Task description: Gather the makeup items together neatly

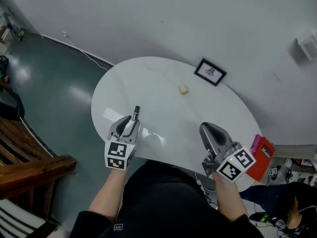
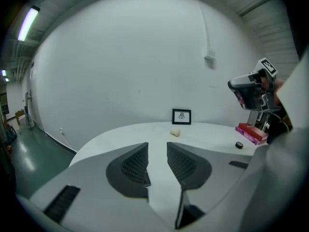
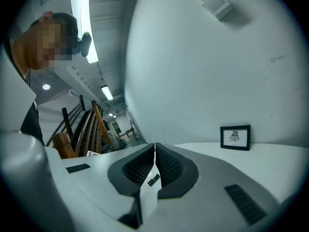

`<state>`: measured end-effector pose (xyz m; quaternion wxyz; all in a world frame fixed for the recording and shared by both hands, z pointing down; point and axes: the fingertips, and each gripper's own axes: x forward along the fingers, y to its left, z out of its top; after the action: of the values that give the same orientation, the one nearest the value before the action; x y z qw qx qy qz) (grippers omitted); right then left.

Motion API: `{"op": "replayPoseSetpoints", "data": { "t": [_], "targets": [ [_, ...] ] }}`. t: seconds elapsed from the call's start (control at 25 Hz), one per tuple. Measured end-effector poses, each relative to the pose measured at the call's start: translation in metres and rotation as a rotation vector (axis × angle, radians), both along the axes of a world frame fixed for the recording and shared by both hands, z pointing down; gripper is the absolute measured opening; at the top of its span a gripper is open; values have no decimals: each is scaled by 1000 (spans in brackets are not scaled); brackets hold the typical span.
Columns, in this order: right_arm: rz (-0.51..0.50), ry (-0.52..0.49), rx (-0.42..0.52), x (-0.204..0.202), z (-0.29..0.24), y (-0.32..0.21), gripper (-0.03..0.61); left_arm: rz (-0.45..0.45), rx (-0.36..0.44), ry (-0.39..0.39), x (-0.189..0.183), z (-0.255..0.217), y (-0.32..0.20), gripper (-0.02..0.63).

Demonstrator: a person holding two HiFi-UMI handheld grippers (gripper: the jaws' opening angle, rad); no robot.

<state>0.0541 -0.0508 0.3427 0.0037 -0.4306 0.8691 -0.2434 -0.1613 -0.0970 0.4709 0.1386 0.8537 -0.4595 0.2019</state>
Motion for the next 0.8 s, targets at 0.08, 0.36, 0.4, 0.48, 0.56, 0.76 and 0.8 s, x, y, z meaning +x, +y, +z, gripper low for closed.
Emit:
{"op": "replayPoseSetpoints", "data": {
  "t": [0.08, 0.36, 0.4, 0.48, 0.56, 0.76, 0.8],
  "targets": [
    [-27, 2, -11, -19, 3, -9, 37, 12, -18, -10, -4, 14, -7, 127],
    [-95, 11, -65, -52, 21, -26, 37, 0, -138, -8, -5, 66, -17, 178],
    [-101, 10, -68, -53, 21, -28, 37, -5, -158, -15, -6, 73, -17, 189],
    [-114, 11, -73, -54, 23, -33, 37, -12, -195, -52, -7, 89, -19, 198],
    [-126, 12, -79, -52, 25, -37, 37, -18, -220, -93, -8, 103, -21, 198],
    [-154, 15, -90, -44, 29, -43, 37, -45, -264, -137, -9, 125, -26, 178],
    [-154, 13, -92, -42, 30, -45, 37, -56, -268, -140, -9, 128, -28, 173]
  ]
}}
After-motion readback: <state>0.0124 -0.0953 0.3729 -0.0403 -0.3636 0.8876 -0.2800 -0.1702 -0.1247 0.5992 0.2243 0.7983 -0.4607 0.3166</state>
